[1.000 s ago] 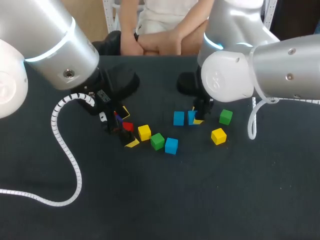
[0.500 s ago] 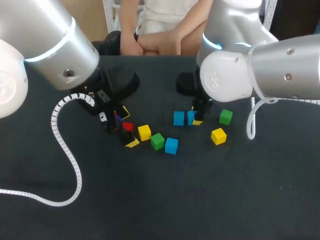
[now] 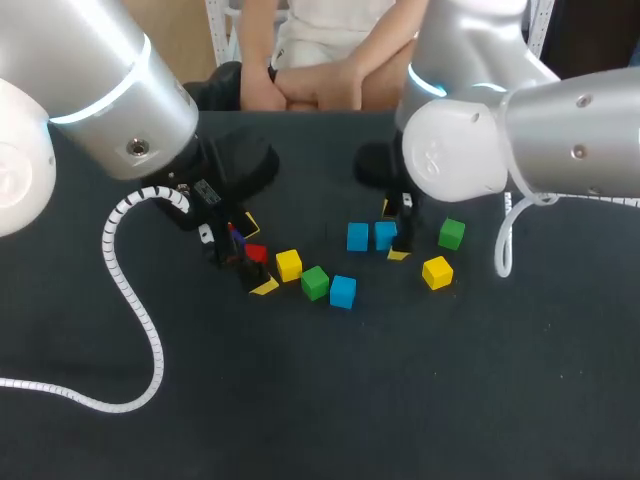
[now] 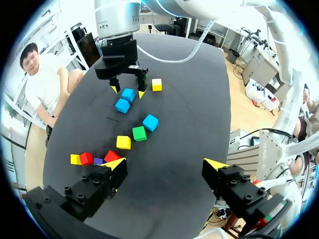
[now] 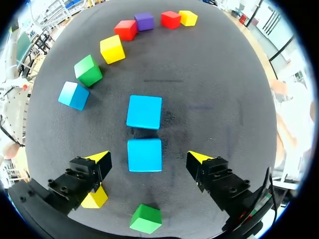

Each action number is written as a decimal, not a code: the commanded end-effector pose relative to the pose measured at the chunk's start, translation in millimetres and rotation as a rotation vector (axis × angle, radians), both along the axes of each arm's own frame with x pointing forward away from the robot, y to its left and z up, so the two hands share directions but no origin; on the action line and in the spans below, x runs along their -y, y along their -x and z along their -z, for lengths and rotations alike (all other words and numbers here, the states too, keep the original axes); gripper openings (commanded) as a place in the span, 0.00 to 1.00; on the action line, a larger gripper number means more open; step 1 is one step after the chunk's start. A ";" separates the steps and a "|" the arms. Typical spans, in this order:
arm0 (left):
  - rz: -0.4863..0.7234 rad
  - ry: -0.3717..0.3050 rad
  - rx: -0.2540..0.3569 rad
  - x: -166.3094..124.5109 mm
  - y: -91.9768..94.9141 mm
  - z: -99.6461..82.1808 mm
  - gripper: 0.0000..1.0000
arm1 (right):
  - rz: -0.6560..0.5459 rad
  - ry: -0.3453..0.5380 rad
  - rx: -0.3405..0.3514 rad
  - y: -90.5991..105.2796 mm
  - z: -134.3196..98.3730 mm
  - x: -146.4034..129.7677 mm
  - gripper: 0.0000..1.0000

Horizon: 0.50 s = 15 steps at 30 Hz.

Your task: Place the blue cubes, place green cubes on the blue cubes, place the yellow cubes on the green cubes, then place the red cubes on the yellow cubes, and place purple cube on the red cubes.

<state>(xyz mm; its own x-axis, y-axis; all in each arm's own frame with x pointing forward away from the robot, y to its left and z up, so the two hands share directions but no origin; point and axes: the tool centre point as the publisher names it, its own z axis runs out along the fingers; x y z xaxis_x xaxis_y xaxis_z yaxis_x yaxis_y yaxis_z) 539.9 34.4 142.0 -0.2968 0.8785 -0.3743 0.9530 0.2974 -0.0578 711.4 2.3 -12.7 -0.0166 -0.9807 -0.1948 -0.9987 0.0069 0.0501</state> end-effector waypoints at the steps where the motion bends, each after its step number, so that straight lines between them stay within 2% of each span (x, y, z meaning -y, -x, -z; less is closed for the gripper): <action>1: 0.002 -0.002 -0.002 0.0 -0.9 -0.3 1.00 | 0.009 -0.016 0.011 6.9 -8.7 9.8 1.00; 6: 0.002 -0.002 -0.002 0.0 -0.9 -0.3 1.00 | 0.019 -0.073 0.023 13.1 -19.1 17.4 1.00; 10: 0.002 -0.002 -0.002 0.0 -0.9 -0.3 1.00 | 0.018 -0.171 0.027 16.4 -28.2 24.4 1.00; 15: 0.002 -0.002 -0.002 0.0 -0.9 -0.3 1.00 | 0.020 -0.212 0.031 16.7 -32.0 32.3 1.00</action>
